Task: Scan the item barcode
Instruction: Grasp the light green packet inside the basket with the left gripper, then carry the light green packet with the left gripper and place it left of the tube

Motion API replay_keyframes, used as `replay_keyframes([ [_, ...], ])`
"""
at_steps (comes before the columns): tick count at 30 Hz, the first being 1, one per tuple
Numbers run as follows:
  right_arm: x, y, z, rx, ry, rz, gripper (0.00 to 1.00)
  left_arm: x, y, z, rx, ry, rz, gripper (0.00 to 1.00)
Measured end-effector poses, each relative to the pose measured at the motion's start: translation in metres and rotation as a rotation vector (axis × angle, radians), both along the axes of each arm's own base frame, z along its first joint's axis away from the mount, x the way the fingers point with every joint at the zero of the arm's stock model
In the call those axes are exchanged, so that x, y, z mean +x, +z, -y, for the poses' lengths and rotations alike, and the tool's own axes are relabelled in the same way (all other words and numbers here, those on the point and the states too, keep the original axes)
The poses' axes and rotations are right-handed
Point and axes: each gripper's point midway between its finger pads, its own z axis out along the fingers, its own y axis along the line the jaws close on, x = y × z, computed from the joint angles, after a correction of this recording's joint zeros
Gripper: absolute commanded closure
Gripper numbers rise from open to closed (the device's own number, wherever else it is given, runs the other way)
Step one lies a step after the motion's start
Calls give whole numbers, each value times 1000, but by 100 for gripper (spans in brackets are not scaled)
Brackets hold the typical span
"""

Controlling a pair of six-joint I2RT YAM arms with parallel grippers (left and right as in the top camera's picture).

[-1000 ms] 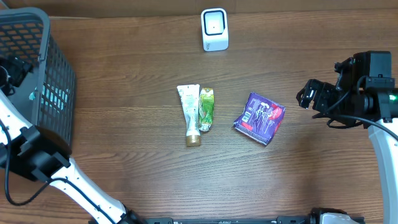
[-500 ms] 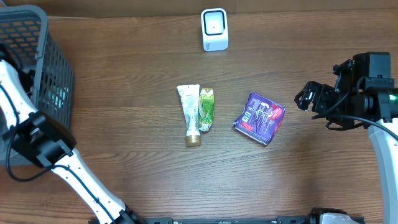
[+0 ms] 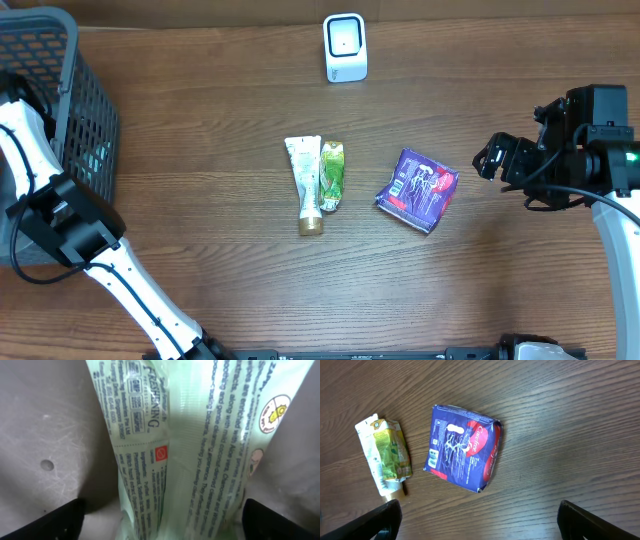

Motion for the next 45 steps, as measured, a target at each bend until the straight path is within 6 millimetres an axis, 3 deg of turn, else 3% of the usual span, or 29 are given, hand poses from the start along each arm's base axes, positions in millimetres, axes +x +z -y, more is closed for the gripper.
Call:
replay_keyframes([
  [3, 0, 0, 0, 1, 1, 0, 0, -3, -1, -1, 11, 6, -6, 47],
  [4, 0, 0, 0, 1, 0, 1, 0, -4, -1, -1, 14, 6, -12, 80],
  [5, 0, 0, 0, 1, 1, 0, 0, -5, -1, -2, 15, 7, -15, 96],
  [16, 1, 1, -1, 3, 1, 4, 0, -14, 11, 8, -13, -42, -39, 96],
  [20, 1, 1, -1, 4, 2, 5, 0, -13, 44, 7, 13, -58, 3, 96],
  [23, 1, 1, -1, 3, 1, 5, 0, -6, 114, 0, 115, -79, 130, 96],
  [26, 1, 1, -1, 4, 2, 5, 0, -13, 214, 3, 270, -103, 296, 95],
  [29, 1, 1, -1, 4, 2, 6, 0, -47, 334, 27, 456, -127, 490, 96],
  [31, 3, 1, -1, 3, 2, 12, 0, -77, 395, 51, 562, -144, 592, 96],
  [33, 5, 2, 0, 3, 2, 21, 0, -108, 440, 79, 641, -165, 671, 96],
  [35, 6, 2, 0, 2, 2, 25, 0, -132, 462, 105, 674, -204, 707, 95],
  [37, 6, 3, 0, 2, 2, 30, 0, -144, 466, 130, 661, -263, 716, 95],
  [40, 8, 3, 0, 2, 2, 37, 0, -142, 441, 163, 557, -379, 655, 96],
  [45, 12, 5, 0, 1, 2, 52, 0, -92, 372, 218, 347, -625, 510, 95],
])
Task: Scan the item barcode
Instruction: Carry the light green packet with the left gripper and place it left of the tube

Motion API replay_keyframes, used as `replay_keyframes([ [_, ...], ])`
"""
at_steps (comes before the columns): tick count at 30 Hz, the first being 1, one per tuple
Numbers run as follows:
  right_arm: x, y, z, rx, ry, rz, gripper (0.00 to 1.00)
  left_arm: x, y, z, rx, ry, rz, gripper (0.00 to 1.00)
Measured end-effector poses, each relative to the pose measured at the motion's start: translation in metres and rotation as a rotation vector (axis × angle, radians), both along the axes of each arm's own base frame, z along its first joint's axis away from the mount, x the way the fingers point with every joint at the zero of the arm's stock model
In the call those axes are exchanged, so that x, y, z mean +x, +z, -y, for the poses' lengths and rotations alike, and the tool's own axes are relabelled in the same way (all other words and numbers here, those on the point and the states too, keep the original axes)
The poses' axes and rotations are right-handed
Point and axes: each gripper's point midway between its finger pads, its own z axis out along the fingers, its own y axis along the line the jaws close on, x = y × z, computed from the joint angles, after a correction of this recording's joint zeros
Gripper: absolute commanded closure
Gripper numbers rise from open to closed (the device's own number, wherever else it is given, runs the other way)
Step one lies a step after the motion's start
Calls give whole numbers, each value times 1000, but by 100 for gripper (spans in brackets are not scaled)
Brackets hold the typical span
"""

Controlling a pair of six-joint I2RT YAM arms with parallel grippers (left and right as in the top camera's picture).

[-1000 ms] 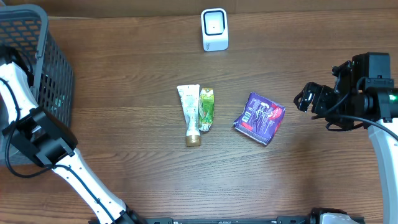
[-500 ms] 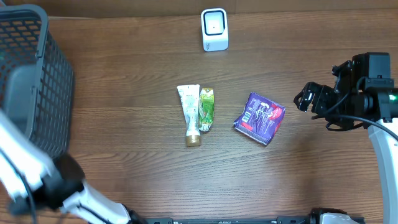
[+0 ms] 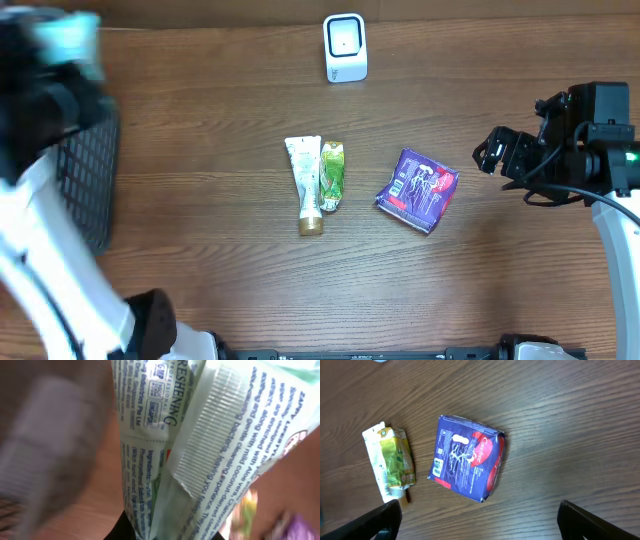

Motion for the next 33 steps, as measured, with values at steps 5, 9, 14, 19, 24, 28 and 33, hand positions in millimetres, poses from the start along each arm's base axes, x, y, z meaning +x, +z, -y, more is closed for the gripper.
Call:
replay_keyframes([
  [5, 1, 1, 0, 1, 1, 5, 0, 23, -95, 64, -36, -191, -289, 95],
  [9, 1, 1, 0, 1, 0, 6, 0, 31, -170, 94, -45, -255, -424, 95],
  [14, 1, 1, 0, 1, 1, 6, 0, 26, -266, 113, -77, -281, -520, 96],
  [19, 3, 1, 0, 1, 1, 15, 0, 11, -339, 129, -106, -320, -536, 96],
  [24, 5, 2, 0, 0, 1, 22, 0, -10, -377, 146, -141, -368, -557, 58],
  [28, 7, 3, 0, 0, 1, 31, 0, -19, -382, 156, -159, -384, -576, 42],
  [33, 7, 3, 0, -1, 1, 32, 0, -20, -380, 158, -165, -389, -584, 40],
])
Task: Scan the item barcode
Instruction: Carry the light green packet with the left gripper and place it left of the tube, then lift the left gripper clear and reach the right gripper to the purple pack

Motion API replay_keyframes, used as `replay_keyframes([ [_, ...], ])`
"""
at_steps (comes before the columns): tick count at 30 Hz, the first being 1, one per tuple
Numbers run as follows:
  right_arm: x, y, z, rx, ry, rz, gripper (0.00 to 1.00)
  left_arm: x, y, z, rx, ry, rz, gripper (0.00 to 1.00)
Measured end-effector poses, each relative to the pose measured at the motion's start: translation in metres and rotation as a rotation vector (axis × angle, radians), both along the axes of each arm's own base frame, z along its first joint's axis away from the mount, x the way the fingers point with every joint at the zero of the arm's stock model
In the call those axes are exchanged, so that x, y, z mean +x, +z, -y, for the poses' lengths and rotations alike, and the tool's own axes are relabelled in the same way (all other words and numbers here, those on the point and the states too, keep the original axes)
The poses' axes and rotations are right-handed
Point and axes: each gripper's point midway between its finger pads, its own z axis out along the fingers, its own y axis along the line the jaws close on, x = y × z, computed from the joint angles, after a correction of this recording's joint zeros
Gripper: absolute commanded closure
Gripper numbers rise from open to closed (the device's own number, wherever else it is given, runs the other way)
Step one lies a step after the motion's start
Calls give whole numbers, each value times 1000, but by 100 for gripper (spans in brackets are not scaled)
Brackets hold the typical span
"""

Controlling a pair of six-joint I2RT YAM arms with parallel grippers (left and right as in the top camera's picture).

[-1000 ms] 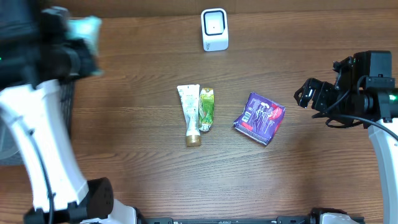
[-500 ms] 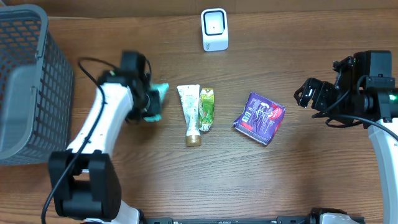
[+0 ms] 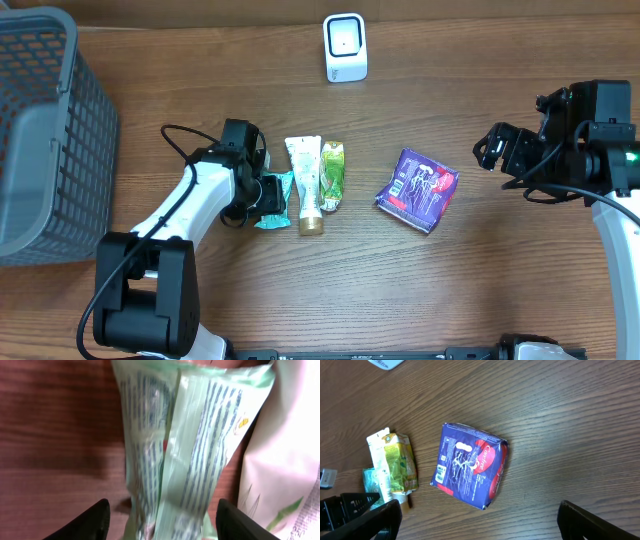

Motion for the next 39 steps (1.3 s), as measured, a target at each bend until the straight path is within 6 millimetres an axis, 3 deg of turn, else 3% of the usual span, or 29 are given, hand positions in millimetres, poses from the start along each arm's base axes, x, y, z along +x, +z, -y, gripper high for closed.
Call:
replay_keyframes([
  [3, 0, 0, 0, 0, 1, 1, 0, 1, 13, -1, 3, 7, -16, 39],
  [6, 0, 0, -1, 3, 2, 1, 0, 23, 54, -3, 6, 17, 52, 33],
  [7, -1, 0, -2, 9, 5, -2, 0, 33, 73, -3, 8, 18, 95, 28],
  [11, -6, -1, -6, 33, 15, -26, 0, 71, 180, -9, 33, -1, 356, 0],
  [13, -13, -5, -8, 44, 18, -63, 0, 75, 227, -16, 54, 1, 463, 0],
  [16, -13, -11, -9, 49, 19, -84, 0, 77, 269, -21, 75, 8, 573, 0],
  [18, -12, -21, -9, 53, 19, -103, 5, 76, 276, -23, 82, 12, 593, 0],
  [21, -16, -53, -11, 69, 23, -177, 7, 76, 269, -24, 95, 10, 566, 0],
  [25, -7, -81, -24, 121, 56, -180, 11, 79, 260, -25, 105, 11, 542, 0],
  [30, 19, -82, -66, 165, 177, -64, 19, 79, 260, -25, 106, 11, 539, 0],
  [34, 36, -77, -105, 189, 227, 13, 20, 80, 260, -25, 106, 11, 540, 0],
  [37, 38, -88, -115, 169, 194, -18, 19, 79, 260, -25, 107, 11, 539, 0],
  [39, 39, -98, -112, 138, 151, -48, 16, 80, 260, -26, 107, 12, 540, 0],
])
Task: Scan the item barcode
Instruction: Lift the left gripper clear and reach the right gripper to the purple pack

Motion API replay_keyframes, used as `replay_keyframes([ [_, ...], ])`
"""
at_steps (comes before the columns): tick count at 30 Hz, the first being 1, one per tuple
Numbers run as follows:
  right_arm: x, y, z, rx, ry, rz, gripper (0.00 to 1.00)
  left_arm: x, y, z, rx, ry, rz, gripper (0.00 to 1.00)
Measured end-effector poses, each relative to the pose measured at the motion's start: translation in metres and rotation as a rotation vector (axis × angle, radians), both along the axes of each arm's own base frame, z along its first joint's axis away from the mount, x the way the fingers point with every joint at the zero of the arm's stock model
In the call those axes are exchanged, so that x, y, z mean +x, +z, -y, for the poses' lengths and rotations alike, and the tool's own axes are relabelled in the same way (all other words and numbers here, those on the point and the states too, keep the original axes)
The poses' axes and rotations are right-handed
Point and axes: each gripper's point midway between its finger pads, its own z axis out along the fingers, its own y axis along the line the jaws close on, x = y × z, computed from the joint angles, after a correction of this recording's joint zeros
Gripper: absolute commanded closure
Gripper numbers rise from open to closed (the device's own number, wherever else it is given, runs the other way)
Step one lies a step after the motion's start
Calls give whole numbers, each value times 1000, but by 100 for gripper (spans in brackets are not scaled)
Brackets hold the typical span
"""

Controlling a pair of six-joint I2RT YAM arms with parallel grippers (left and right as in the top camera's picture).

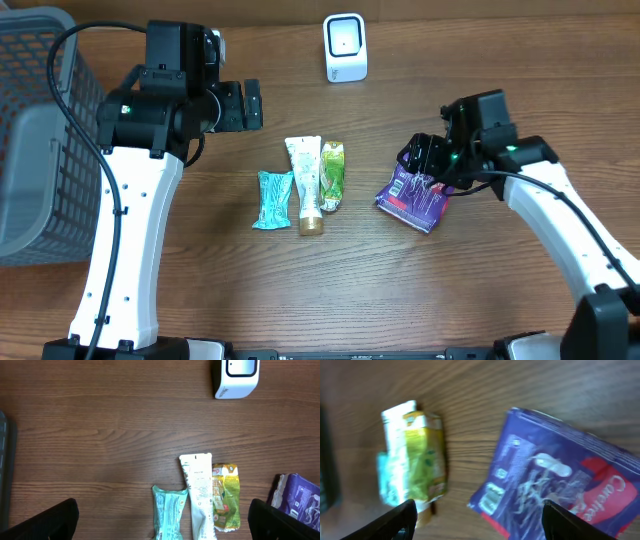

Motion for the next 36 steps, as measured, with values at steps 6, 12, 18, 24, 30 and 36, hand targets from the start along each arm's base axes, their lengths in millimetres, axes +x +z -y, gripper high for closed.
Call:
replay_keyframes([
  [6, 7, -9, 32, -81, -61, -4, 10, 0, 0, 0, 2, 1, 0, 0],
  [12, 21, -8, 77, -140, -47, 62, 16, 0, 0, 0, 2, 1, 0, 0],
  [18, 16, -19, 69, -137, 166, 94, 18, 0, 0, 0, 2, 1, 0, 0],
  [24, 13, -55, 54, -97, 388, 94, 19, 0, 0, 0, 2, 1, 0, 0],
  [30, 13, -75, 50, -88, 458, 86, 58, 0, 0, 0, 2, 1, 0, 0],
  [36, 3, -77, 52, -63, 437, 34, 76, 0, 0, 0, 2, 1, 0, 0],
])
